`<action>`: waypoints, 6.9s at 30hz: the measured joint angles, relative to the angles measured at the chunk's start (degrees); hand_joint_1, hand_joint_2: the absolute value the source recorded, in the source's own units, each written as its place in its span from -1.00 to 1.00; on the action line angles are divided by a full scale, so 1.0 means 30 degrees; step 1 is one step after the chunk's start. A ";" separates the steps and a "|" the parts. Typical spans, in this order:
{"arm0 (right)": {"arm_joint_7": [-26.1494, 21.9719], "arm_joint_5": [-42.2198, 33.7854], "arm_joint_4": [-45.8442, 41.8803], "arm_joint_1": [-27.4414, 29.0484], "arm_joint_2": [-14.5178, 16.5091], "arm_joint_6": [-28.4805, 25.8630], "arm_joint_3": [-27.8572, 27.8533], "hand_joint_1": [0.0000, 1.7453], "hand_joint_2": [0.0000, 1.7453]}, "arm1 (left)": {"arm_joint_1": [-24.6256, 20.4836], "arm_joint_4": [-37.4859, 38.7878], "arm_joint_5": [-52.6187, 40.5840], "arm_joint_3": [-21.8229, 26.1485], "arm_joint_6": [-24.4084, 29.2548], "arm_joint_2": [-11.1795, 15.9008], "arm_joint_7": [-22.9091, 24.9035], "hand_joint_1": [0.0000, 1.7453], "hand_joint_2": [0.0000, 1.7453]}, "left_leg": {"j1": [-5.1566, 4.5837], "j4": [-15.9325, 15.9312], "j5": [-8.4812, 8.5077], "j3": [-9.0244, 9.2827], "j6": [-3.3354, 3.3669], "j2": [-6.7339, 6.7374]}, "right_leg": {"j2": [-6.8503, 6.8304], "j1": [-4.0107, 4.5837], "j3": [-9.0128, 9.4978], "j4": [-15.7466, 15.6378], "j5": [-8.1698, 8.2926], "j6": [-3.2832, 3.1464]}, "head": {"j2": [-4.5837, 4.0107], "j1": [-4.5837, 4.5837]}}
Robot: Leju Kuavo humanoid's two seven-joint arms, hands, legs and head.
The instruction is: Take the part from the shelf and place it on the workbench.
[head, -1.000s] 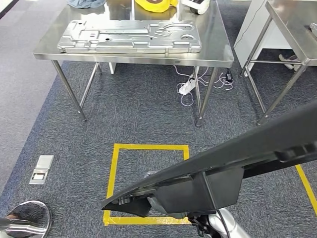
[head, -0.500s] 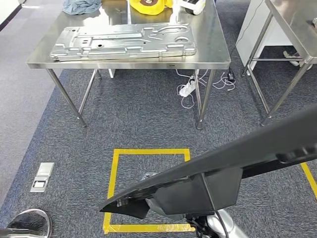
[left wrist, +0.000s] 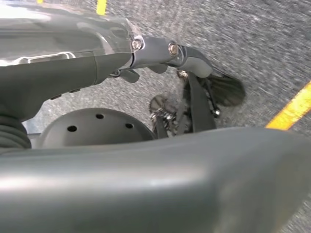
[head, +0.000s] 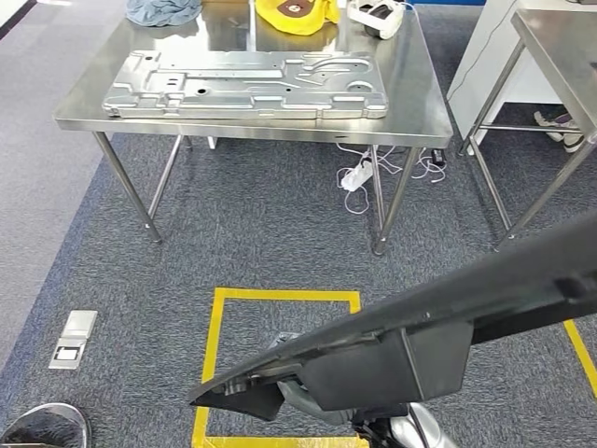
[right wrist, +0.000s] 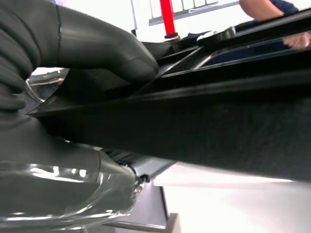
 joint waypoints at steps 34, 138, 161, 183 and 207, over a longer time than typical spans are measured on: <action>-0.0286 0.0282 0.0876 -0.1450 0.1175 0.0394 0.0423 1.00 1.00 | -0.0086 -0.0029 0.0922 0.0189 -0.0111 0.0668 -0.0810 -1.00 1.00 | 0.0016 0.0038 -0.0650 0.0748 -0.0179 -0.0008 | 0.0009 0.0008 -0.0463 -0.1020 0.2125 -0.0052 | 0.0000 0.0013; -0.0346 -0.0224 0.2045 -0.2229 0.1395 0.0547 0.1097 1.00 1.00 | -0.0172 -0.0029 0.0322 -0.0020 0.0255 0.0297 -0.0370 -1.00 1.00 | 0.0108 0.5142 -0.2741 -0.2092 -0.1240 -0.0040 | -0.0014 0.0007 0.1385 -0.3969 0.2158 -0.0876 | 0.0000 0.0022; -0.0348 -0.0268 0.2249 -0.2292 0.1554 0.0567 0.1073 1.00 1.00 | -0.0096 -0.0051 0.0191 -0.0149 0.0579 0.0384 -0.0330 -1.00 1.00 | -0.0099 0.0448 -0.1119 0.0798 -0.0559 -0.0088 | -0.0016 0.0218 0.0241 -0.3461 0.2672 -0.0379 | 0.0000 0.0137; -0.0388 0.0595 0.2127 -0.2173 0.1687 -0.0231 0.0967 1.00 1.00 | -0.0062 -0.0051 -0.0075 -0.0290 0.0743 0.0313 -0.0136 -1.00 1.00 | -0.0078 0.0964 0.0476 -0.1713 -0.0663 -0.0080 | 0.0013 0.0085 0.2953 -0.4510 0.1150 -0.0576 | 0.0000 0.0109; 0.0763 0.4794 -0.0530 -0.3849 0.1359 -0.4067 -0.2091 1.00 1.00 | -0.0216 -0.0051 -0.0455 -0.0534 0.0872 0.0133 -0.0064 -1.00 1.00 | -0.0076 0.0885 0.0427 -0.1332 -0.0588 -0.0060 | -0.0010 0.0128 0.3370 -0.4779 0.1062 -0.0272 | -0.0646 -0.1367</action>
